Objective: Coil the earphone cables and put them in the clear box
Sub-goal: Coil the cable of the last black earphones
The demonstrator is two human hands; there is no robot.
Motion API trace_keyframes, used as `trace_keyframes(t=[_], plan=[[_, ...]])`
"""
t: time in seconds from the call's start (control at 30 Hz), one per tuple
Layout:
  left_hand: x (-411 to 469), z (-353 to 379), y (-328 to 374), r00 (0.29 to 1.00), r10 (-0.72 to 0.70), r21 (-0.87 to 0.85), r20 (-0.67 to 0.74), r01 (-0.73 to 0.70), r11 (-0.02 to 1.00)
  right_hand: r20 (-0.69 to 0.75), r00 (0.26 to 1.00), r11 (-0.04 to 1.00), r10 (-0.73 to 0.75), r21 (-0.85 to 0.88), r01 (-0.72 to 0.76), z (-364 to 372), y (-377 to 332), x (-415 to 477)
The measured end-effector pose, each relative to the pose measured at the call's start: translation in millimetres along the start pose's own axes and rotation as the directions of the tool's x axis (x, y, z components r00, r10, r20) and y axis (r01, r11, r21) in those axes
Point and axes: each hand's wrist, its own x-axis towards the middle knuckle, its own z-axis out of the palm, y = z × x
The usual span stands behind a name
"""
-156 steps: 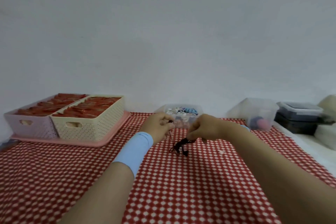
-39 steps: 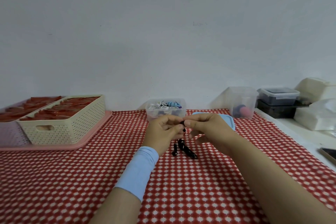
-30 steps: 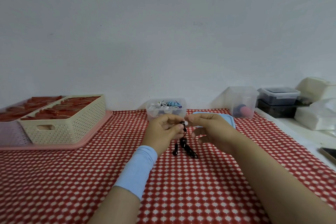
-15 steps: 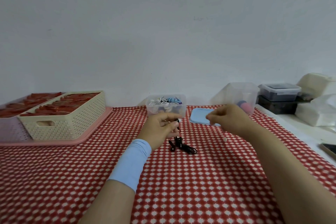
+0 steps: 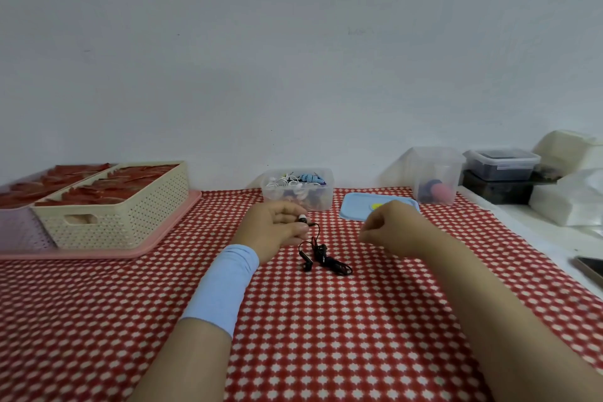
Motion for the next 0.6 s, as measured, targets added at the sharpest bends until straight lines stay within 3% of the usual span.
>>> trace_keyframes(t=[0.1,0.2,0.4,0.5,0.6], plan=[[3.1,-3.1,-4.8,0.998,-0.015,0.018,-0.053,0.016,1.0,-0.034,0.996,0.988,-0.084,0.128,0.087,14.4,-16.0,0.9],[7.9,-8.5,-13.7,0.992,-0.002,0.141,-0.127,0.02,0.99,-0.057,0.99,0.961,-0.13,0.24,0.14,23.5,-22.5,0.4],[9.1,-15.0,-21.0,0.998,-0.067,0.501,-0.007,0.061,0.863,-0.057,0.992,0.924,-0.115,0.359,0.128,27.5,-20.8,-0.7],[7.5,-17.2,-10.4,0.994,0.075,0.622,-0.08,-0.009,0.783,-0.057,0.992,0.915,-0.114,0.382,0.127,27.7,-21.5,-2.4],[1.7,-16.9,5.7,0.988,0.148,0.595,0.041,-0.143,0.791,-0.033,0.992,0.882,-0.123,0.454,0.124,27.7,-22.9,-4.0]])
